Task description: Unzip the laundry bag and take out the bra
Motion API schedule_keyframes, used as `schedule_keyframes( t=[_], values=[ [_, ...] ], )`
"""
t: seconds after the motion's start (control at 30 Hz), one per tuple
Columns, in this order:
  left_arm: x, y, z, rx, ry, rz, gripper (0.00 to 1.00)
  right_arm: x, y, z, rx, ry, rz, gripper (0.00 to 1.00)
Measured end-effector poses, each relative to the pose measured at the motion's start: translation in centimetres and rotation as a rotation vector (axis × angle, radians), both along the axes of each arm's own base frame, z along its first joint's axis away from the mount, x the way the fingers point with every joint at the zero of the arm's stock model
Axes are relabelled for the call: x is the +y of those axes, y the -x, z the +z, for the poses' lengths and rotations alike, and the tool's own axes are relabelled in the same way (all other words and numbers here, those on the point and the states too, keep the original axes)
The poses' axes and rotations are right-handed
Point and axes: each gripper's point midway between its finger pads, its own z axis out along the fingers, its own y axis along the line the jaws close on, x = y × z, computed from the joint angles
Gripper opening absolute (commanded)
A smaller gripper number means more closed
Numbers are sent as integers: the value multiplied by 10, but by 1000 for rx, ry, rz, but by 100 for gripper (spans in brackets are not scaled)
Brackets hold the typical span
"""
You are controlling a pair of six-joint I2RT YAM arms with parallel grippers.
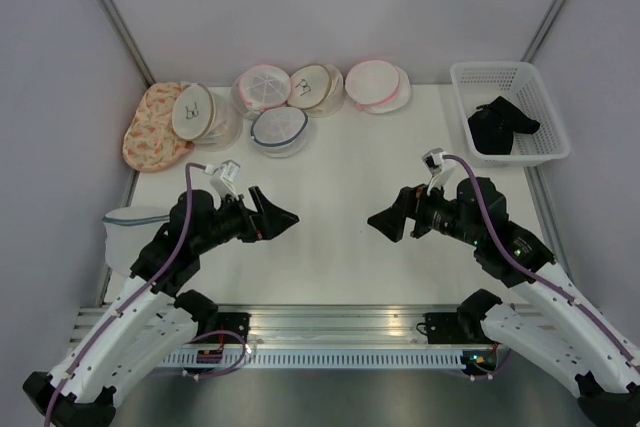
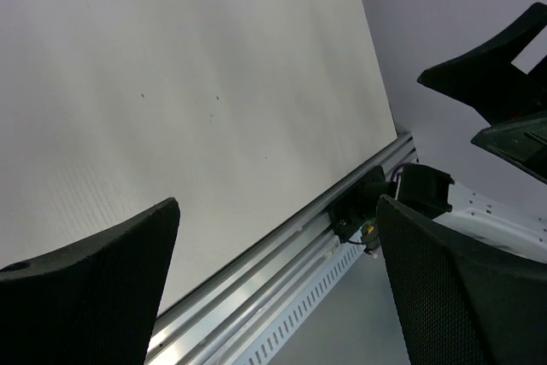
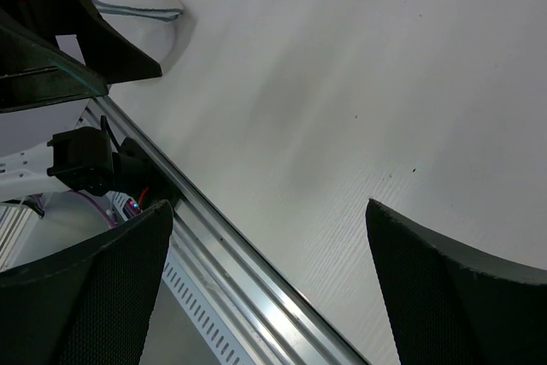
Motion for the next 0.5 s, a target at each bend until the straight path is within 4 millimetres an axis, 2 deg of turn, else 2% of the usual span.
schedule_keyframes(
  t=[0.1, 0.37, 0.5],
  values=[
    [5, -12, -7, 6, -33, 63, 100, 2, 1, -1, 0, -10, 11, 98],
    [28, -75, -57, 122, -205, 297, 100, 5, 1, -6, 16, -19, 16, 98],
    [60, -119, -75, 167, -204, 444, 100, 5, 2, -7, 20, -21, 19, 98]
  ],
)
